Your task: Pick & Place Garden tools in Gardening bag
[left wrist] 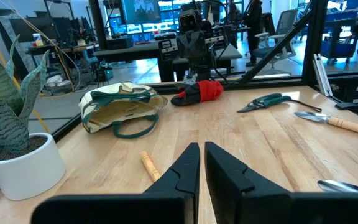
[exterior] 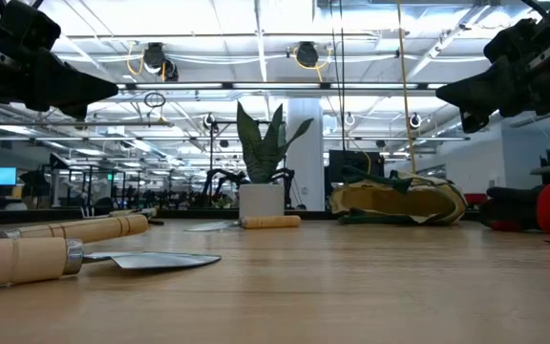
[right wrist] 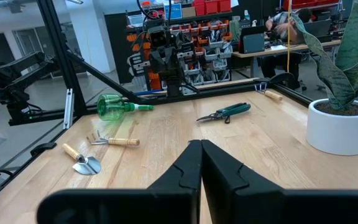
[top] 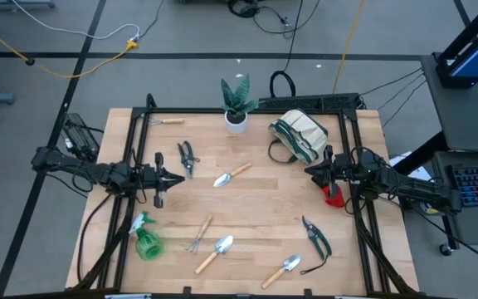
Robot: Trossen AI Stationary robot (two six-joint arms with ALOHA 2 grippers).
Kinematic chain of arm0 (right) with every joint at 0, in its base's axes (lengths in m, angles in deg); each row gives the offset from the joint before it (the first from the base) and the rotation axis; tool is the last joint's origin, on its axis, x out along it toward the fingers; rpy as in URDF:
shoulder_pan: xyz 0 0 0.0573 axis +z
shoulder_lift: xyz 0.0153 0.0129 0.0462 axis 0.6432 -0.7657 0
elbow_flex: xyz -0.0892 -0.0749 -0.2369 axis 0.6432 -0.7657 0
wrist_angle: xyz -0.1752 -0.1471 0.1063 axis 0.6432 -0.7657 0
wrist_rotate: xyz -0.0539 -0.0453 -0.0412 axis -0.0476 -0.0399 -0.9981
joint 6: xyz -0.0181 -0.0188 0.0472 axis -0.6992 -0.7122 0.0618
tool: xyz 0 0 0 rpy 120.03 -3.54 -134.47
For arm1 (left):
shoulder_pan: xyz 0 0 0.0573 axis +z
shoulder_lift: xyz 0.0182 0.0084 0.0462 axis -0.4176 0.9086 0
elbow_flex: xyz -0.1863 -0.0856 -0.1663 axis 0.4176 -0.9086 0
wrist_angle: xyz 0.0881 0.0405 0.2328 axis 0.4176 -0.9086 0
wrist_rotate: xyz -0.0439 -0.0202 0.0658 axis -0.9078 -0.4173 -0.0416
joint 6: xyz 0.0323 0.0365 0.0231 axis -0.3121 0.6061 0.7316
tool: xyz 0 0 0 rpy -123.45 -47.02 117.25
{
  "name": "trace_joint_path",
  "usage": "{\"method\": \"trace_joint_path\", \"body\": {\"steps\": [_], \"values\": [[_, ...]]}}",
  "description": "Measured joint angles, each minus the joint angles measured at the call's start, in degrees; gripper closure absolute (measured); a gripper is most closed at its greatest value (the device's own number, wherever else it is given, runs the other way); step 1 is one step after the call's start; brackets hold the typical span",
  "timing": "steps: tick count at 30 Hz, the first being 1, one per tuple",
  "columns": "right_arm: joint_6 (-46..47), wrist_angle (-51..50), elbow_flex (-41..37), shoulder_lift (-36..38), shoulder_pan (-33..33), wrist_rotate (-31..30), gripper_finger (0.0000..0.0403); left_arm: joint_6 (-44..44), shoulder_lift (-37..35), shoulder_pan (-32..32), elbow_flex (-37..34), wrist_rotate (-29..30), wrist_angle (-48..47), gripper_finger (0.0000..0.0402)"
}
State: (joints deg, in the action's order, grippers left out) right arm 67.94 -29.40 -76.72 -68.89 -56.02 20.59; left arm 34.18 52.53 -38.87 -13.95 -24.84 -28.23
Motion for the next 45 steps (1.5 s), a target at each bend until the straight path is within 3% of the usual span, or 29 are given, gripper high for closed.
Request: {"method": "trace_joint_path", "body": {"steps": [13,27,35,40,45], "values": [[-0.39,0.03,0.00,0.00,-0.02,-0.01,0.0399,0.04,0.00,0.01,0.00,0.00,0.29,0.0371],[-13.61,11.07,-0.01,-0.27,-0.02,-0.64,0.0398,4.33,0.00,0.01,0.00,2.06,4.27,0.0371],[-15.07,11.66,-0.01,-2.52,-0.02,-10.89,0.0371,5.26,0.02,0.01,0.00,10.69,4.60,0.0370],[-13.73,13.10,0.01,-6.09,-0.02,-15.81,0.0320,8.61,0.00,0.58,0.00,10.97,5.39,0.0360],[-15.09,13.90,0.01,-10.23,-0.02,-23.15,0.0288,10.49,0.00,2.52,0.00,11.02,6.26,0.0317]]}}
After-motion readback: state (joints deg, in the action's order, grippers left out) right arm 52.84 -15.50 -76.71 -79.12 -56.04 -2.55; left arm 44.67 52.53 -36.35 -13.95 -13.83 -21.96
